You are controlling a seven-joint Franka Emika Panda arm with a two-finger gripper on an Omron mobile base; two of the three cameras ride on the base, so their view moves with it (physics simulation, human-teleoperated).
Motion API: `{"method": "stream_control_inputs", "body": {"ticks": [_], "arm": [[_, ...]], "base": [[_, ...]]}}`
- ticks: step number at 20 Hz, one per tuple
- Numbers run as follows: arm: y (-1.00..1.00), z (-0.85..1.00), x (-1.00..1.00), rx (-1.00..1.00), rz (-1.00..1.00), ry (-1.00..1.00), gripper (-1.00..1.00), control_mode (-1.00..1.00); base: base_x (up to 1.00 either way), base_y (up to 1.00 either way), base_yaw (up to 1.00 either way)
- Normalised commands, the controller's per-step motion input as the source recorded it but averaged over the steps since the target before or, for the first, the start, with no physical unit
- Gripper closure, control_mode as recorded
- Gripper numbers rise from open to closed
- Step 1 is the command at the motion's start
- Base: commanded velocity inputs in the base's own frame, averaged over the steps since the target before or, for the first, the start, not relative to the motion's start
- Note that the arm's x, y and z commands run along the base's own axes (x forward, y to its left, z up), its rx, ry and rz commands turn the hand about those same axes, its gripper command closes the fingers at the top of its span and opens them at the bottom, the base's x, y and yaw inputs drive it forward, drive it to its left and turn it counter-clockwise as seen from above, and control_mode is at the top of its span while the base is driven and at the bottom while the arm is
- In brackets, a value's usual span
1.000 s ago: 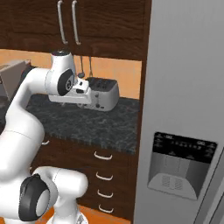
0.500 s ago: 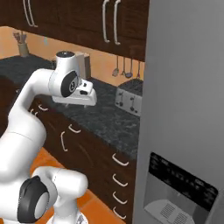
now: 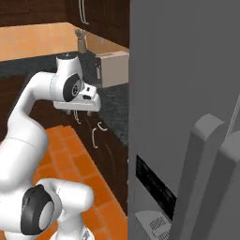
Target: Take a straw from the drawer in front and place it inside the glass cup on the dining counter.
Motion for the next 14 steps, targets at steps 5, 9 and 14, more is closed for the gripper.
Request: {"method": "stream_control_inputs", "body": {"ticks": [5, 9, 14], "arm": [[0.0, 0.0, 0.0, 0.0, 0.0, 0.0, -1.0, 1.0], [0.0, 0.0, 0.0, 0.0, 0.0, 0.0, -1.0, 1.0], [-0.03, 0.0, 0.04, 0.0, -0.07, 0.0, -1.0, -1.0]], "base": [[-0.26, -0.47, 0.12], [0.06, -0.22, -0.11], [0.32, -0.09, -0.29]]}}
